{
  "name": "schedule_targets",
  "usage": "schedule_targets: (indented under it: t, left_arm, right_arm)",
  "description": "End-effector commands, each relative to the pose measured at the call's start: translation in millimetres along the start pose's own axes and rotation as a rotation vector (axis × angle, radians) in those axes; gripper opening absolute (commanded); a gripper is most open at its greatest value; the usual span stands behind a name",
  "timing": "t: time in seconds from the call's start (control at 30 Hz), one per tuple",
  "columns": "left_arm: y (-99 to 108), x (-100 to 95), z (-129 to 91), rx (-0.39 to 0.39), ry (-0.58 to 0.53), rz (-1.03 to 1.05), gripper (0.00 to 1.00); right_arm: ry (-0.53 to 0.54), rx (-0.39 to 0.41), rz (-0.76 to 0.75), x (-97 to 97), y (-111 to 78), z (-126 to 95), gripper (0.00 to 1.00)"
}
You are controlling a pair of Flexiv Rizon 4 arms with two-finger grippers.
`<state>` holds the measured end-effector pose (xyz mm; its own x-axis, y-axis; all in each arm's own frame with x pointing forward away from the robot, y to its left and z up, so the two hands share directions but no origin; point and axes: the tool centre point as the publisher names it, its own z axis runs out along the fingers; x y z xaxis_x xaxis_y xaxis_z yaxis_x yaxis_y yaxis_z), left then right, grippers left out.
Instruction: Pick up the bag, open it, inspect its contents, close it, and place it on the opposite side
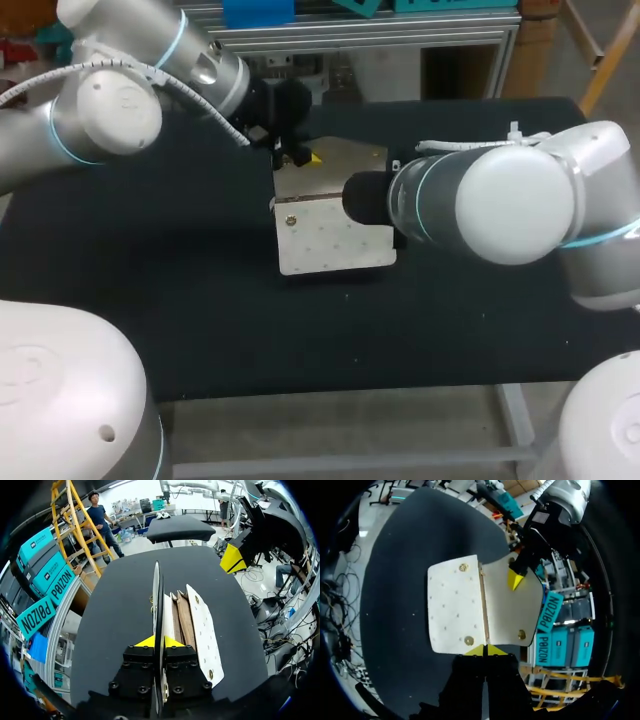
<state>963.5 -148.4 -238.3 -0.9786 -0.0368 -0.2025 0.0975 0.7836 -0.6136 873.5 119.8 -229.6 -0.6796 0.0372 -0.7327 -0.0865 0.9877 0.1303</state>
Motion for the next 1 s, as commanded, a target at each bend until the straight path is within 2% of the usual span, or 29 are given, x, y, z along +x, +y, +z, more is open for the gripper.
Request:
schedule_targets:
  t: [0.03,0.2,0.43,0.8,1.0]
  left_arm:
    - [-5,13.4,-11,-0.012,-0.038,-0.005,0.00]
    - [-4,14.9,-8,-0.002,-0.027,-0.010,0.00]
    - [-1,6.3,1,0.010,0.008,-0.035,0.00]
    - [-8,5.6,-3,0.019,0.033,-0.032,0.00]
    - [-12,5.4,-9,0.032,0.017,-0.029,0.00]
  right_arm:
    - [-0.010,-0.015,-0.012,-5.5,6.4,22,0.00]
    - [-0.016,-0.023,-0.020,-11.3,8.2,36,0.00]
    - [0.009,-0.042,-0.043,-12.6,17.9,57,0.00]
    - [0.037,-0.003,-0.089,-8.8,18.1,83,0.00]
    - [0.063,0.000,-0.107,2.0,18.4,93,0.00]
